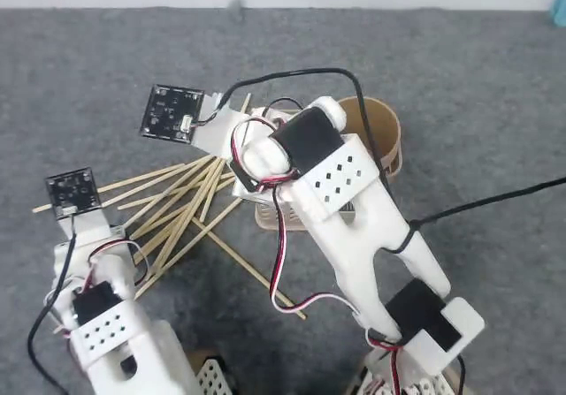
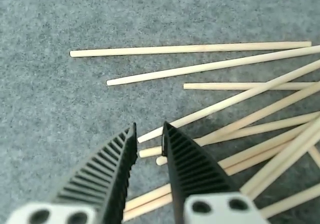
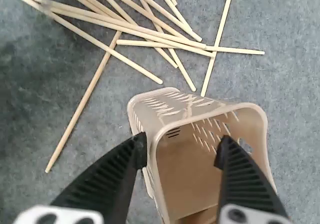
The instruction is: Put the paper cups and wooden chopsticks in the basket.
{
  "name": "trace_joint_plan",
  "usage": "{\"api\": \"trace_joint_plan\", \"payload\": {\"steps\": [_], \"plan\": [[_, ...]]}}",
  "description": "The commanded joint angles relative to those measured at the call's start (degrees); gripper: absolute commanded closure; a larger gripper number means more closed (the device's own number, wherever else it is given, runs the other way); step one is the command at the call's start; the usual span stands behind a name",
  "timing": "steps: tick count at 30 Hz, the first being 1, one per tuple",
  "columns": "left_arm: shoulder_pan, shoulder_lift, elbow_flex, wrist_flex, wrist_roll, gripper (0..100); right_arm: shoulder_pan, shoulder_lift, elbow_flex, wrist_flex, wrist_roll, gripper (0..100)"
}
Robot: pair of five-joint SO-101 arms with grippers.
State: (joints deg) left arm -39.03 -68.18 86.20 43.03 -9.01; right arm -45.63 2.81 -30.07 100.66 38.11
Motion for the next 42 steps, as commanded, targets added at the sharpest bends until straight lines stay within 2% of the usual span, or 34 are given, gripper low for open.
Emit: {"api": "trace_joint_plan", "payload": {"steps": [1, 6, 11, 16, 21, 29, 33, 39, 42], "plan": [[0.62, -0.97, -0.48, -1.49, -0.44, 92, 0.75, -0.57, 3.16, 2.51, 3.69, 75.2], [0.62, -0.97, -0.48, -1.49, -0.44, 92, 1.10, -0.48, 12.13, 2.33, 7.47, 77.9], [0.62, -0.97, -0.48, -1.49, -0.44, 92, 6.64, -0.48, 13.27, 1.27, 10.29, 99.3], [0.62, -0.97, -0.48, -1.49, -0.44, 92, 14.46, -0.48, 13.27, 1.36, 12.48, 99.4], [0.62, -0.97, -0.48, -1.49, -0.44, 92, 20.53, -0.92, 13.27, 1.45, 15.56, 99.1], [0.62, -0.97, -0.48, -1.49, -0.44, 92, 25.63, -1.01, 13.10, 1.36, 16.44, 99.1], [0.62, -0.97, -0.48, -1.49, -0.44, 92, 23.08, -1.10, 13.36, 1.98, 16.00, 96.0], [0.62, -1.05, -0.48, -1.49, -0.44, 92, 16.57, -4.88, 12.84, 2.15, 13.10, 76.0], [0.62, -1.05, -0.57, -1.49, -0.44, 92, 15.16, -9.45, 10.81, 2.24, 13.10, 75.7]]}}
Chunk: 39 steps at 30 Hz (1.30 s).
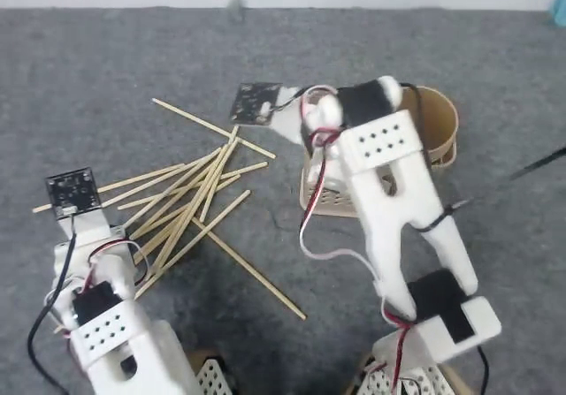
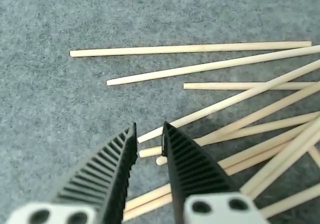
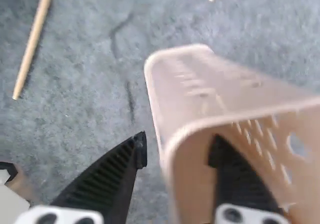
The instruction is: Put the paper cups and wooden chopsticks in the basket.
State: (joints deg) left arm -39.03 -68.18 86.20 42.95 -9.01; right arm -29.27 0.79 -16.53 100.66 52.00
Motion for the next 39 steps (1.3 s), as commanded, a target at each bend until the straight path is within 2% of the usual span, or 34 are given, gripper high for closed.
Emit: {"api": "trace_joint_plan", "payload": {"steps": [1, 8, 14, 19, 23, 25, 28, 32, 39], "plan": [[0.62, -1.05, -0.57, -1.41, -0.44, 92, -1.19, -9.10, -3.52, 2.33, -0.79, 75.7], [0.62, -1.14, -0.66, -1.41, -0.44, 92, -0.92, -21.32, -5.10, 2.51, -1.32, 75.7], [0.53, -0.79, -1.89, -1.05, 0.00, 92, -1.98, -30.20, -5.19, 2.42, -6.07, 75.7], [0.26, -0.62, -3.47, 0.00, 1.85, 92, -10.77, -30.99, -5.10, 2.24, -17.05, 75.7], [-0.35, -0.62, -4.88, 1.93, 4.22, 92, -20.53, -25.10, -5.01, 2.07, -26.73, 75.7], [-3.87, -0.62, -5.85, 1.93, 4.48, 92, -23.52, -19.91, -5.01, 1.45, -29.89, 75.7], [-8.70, 0.00, -7.52, 1.93, 5.89, 92, -24.66, -11.82, -5.01, -1.45, -30.77, 75.7], [-13.19, 9.05, -13.05, 1.85, 7.30, 92, -24.48, -3.38, -5.01, -6.37, -31.38, 75.7], [-14.59, 39.12, -26.86, 0.88, 7.30, 92, -24.57, 7.08, -5.01, -11.65, -37.19, 75.7]]}}
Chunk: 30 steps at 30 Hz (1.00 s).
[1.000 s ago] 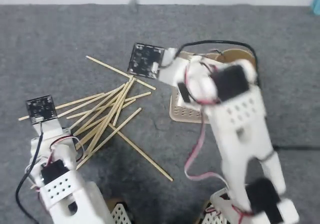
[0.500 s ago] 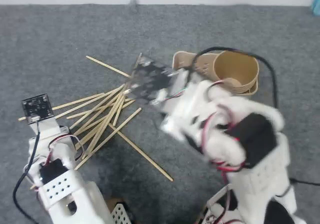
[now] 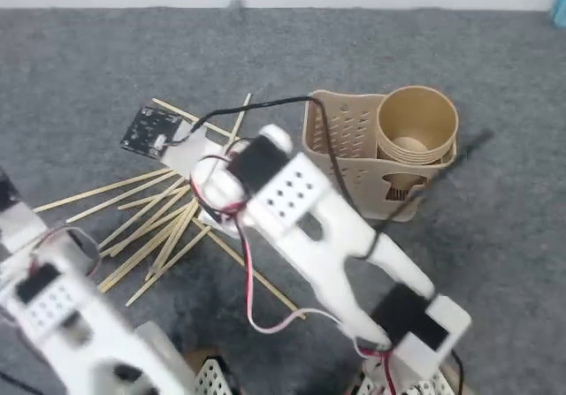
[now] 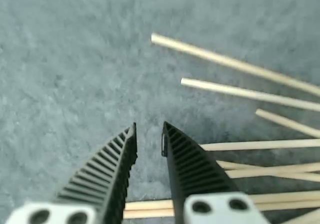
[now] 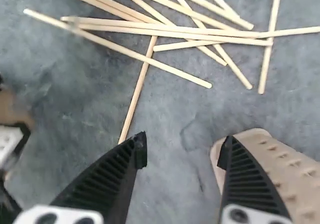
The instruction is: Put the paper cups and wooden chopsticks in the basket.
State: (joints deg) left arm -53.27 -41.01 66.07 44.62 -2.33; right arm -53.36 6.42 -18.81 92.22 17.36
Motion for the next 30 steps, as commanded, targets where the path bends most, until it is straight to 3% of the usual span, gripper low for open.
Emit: {"api": "trace_joint_plan", "payload": {"steps": [1, 10, 15, 30], "plan": [[-0.35, 15.65, -8.31, -1.85, 0.62, 92, -0.66, 2.68, -2.73, -4.62, -3.34, 75.7], [0.00, 31.47, -17.98, -1.14, 0.62, 92, -2.77, 14.99, -2.73, -10.95, -12.66, 75.7], [-0.26, 32.44, -18.51, -1.14, 0.70, 92, -2.95, 22.73, -3.08, -14.29, -12.75, 75.7], [-2.46, 32.88, -19.47, -1.41, 3.52, 92, -2.86, 25.63, -2.81, -18.33, -12.84, 75.7]]}}
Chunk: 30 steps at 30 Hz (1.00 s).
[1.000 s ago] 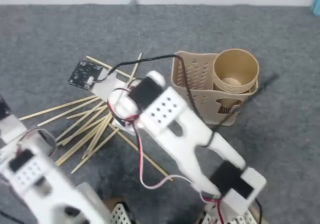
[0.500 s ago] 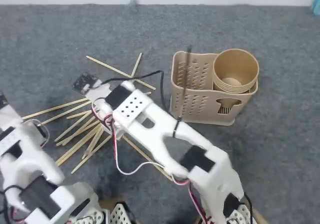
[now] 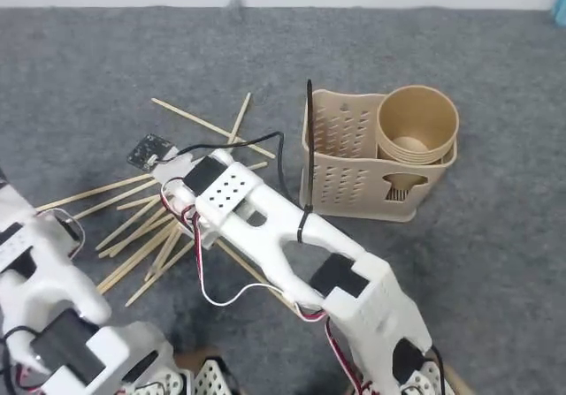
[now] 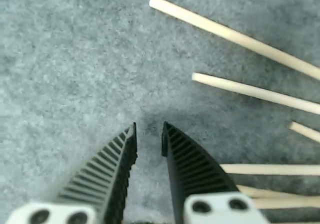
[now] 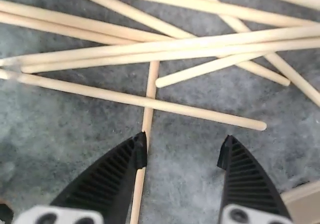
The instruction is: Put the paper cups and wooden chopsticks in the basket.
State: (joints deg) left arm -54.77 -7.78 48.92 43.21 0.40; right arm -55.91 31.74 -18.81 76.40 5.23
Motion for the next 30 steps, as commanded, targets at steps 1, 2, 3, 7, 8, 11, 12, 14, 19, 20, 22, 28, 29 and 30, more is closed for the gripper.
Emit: {"api": "trace_joint_plan", "payload": {"steps": [1, 2, 3, 7, 8, 11, 12, 14, 19, 20, 22, 28, 29, 30], "plan": [[-0.97, -0.35, -2.33, 0.00, 0.79, 92, 0.04, 1.01, -2.81, -3.82, -0.79, 75.7], [-0.97, -0.35, -2.33, 0.00, 0.88, 92, 0.92, 1.63, -2.81, -5.32, -1.14, 75.7], [-0.97, -0.35, -2.33, 0.00, 1.23, 92, 1.80, 2.07, -2.81, -6.73, -2.64, 75.7], [-0.97, -0.35, -2.33, 0.00, 3.78, 92, 6.81, 1.63, -3.16, -9.63, -15.74, 75.7], [-0.88, -0.35, -2.33, 0.00, 3.78, 92, 7.96, 1.10, -3.16, -9.71, -18.55, 75.7], [-0.70, -0.35, -2.33, 0.00, 3.78, 92, 10.42, -0.13, -3.08, -9.45, -24.44, 75.7], [-0.70, -0.35, -2.33, 0.00, 3.78, 92, 10.68, -0.40, -2.99, -9.45, -25.58, 75.7], [-0.62, -0.35, -2.33, 0.00, 3.87, 92, 10.86, -0.40, -2.90, -9.45, -27.34, 75.7], [-0.35, -0.35, -2.33, 0.00, 3.87, 92, 10.33, -0.13, -2.90, -9.80, -33.58, 75.7], [0.18, -0.35, -2.33, 0.00, 3.87, 92, 10.33, -0.13, -2.90, -10.33, -34.90, 75.7], [0.70, -0.35, -2.33, 0.00, 3.78, 92, 10.15, 0.04, -2.81, -10.95, -37.01, 75.7], [0.70, -0.44, -2.33, 0.00, 3.78, 92, 9.98, 3.82, -2.90, -15.34, -37.63, 75.7], [0.70, -0.44, -2.33, 0.00, 3.78, 92, 9.80, 4.62, -2.99, -15.96, -37.63, 75.7], [0.70, -0.44, -2.33, 0.00, 3.78, 92, 9.63, 5.05, -3.08, -16.40, -37.63, 75.7]]}}
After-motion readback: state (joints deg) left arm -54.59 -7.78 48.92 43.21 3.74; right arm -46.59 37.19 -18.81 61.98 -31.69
